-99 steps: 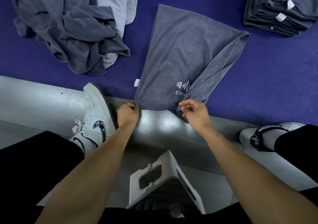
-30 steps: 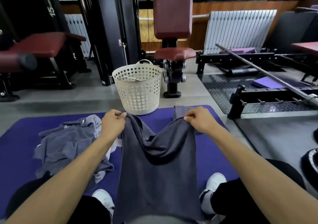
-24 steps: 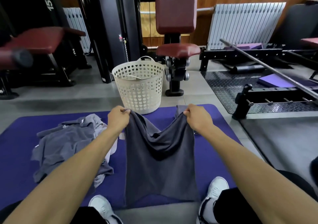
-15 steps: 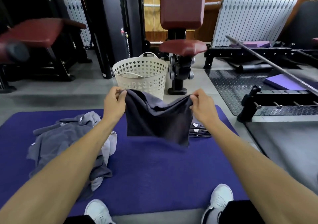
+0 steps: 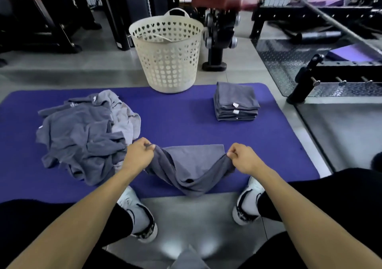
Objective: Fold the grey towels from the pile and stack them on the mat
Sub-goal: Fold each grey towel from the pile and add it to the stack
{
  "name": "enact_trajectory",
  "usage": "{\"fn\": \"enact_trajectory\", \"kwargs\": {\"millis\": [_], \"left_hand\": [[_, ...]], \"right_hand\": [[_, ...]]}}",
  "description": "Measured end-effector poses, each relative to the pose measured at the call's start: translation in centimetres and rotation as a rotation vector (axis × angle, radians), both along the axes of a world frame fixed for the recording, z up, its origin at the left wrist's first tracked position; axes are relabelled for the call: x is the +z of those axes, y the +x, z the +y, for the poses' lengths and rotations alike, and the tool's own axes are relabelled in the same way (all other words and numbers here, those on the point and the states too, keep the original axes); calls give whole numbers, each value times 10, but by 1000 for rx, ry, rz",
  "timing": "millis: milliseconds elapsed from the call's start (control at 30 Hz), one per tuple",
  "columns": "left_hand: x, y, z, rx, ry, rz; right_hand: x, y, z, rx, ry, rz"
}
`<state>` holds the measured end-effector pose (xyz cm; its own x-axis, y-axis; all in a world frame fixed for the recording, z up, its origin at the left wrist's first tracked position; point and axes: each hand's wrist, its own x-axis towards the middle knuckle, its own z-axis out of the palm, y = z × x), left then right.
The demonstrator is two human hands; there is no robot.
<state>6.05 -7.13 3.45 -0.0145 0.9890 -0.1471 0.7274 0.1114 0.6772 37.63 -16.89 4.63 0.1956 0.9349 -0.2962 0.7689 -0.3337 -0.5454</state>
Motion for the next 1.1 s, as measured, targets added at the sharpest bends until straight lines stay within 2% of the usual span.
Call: {"fn": "enact_trajectory", "kwargs": {"millis": [100,167,333,433,533,600,667,733,867,967,1100], "left_hand": [[-15,2,-11,-23,-25,25],[-27,6,-14,-23,-66,38],[-63,12,-3,-118,-218,96],[-71,28,4,-219,-129,156],[-67,68,4,-458,-9,-50],[-65,97,1,-658,-56,-87],[-67,119,5,-770,-140,-98],[-74,131,15,-779,-192,-179],[-83,140,37,-665,-270,-337],[-89,149,49,-608,-325,-332],[-114,167,75,-552,-296,-250]], "right_hand": [[-10,-3,-3,40,-77,0],[-19,-6,-1,3,-99,66],[-41,-15,15,-99,-21,264],[-53,-18,27,-117,-8,361],[-59,-16,35,-80,-13,425],[-60,-12,41,-48,0,449],[-61,-4,45,-37,20,488],[-62,3,49,-67,51,519],[-76,17,50,-183,50,625],[-99,23,48,-175,-85,691],[-131,31,49,-232,-211,698]]}}
